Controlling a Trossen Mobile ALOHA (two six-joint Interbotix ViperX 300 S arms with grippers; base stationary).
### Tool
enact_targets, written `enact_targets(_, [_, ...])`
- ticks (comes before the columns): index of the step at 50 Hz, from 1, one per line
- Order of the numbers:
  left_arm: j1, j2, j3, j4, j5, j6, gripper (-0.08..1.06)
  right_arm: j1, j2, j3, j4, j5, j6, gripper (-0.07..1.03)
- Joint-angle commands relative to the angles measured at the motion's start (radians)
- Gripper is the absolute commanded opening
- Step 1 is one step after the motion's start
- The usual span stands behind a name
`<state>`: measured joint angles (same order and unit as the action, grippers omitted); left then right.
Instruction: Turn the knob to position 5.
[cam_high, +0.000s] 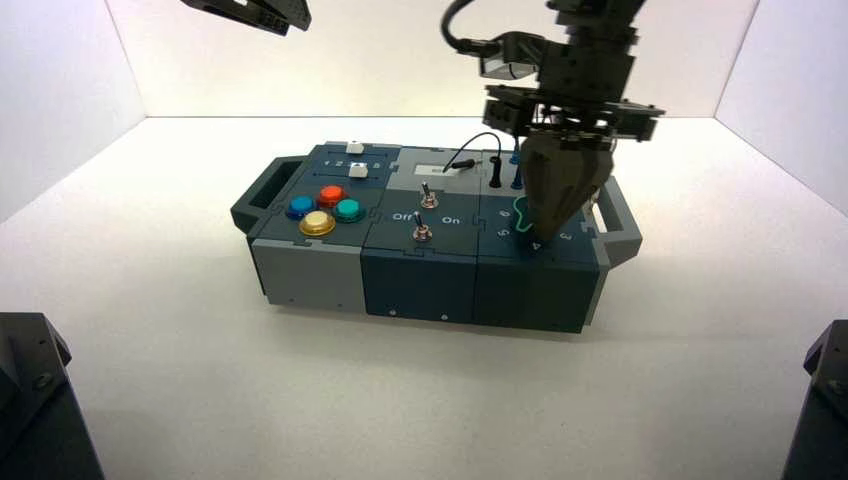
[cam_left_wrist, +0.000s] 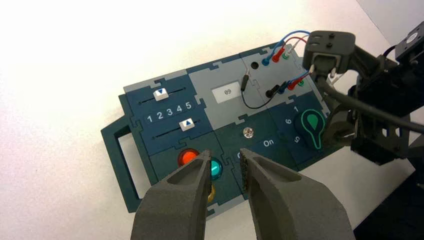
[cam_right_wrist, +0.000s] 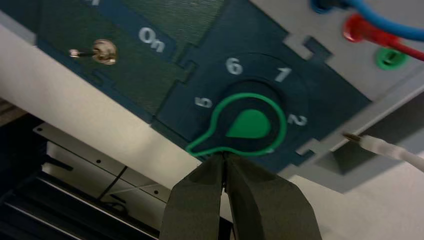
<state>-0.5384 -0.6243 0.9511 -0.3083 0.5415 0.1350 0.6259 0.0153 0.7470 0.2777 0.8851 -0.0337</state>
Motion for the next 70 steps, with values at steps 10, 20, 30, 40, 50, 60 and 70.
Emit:
enact_targets(10, [0.003,-0.005,-0.035,0.002,-0.009,0.002,0.33,0.005,-0.002,-0.044,0.006,0.000,-0.005,-0.02])
enact_targets(20, [0.003,-0.003,-0.035,0.002,-0.009,0.003,0.33,0.005,0.000,-0.046,0.006,0.003,-0.005,-0.02])
enact_targets(30, [0.005,-0.002,-0.035,0.002,-0.009,0.003,0.33,0.005,0.002,-0.046,0.006,0.003,-0.005,-0.02])
enact_targets(40, [0.003,-0.002,-0.035,0.002,-0.009,0.003,0.33,0.005,0.002,-0.052,0.006,0.003,-0.006,-0.02])
enact_targets(50, [0.005,-0.002,-0.035,0.002,-0.009,0.003,0.33,0.005,0.003,-0.054,0.006,0.003,-0.006,-0.02])
enact_targets(60, [0.005,-0.002,-0.035,0.002,-0.009,0.003,0.33,0.005,0.005,-0.054,0.006,0.006,-0.009,-0.02])
enact_targets(70, [0.005,-0.002,-0.035,0.002,-0.009,0.003,0.33,0.005,0.009,-0.061,0.006,0.008,-0.011,-0.02])
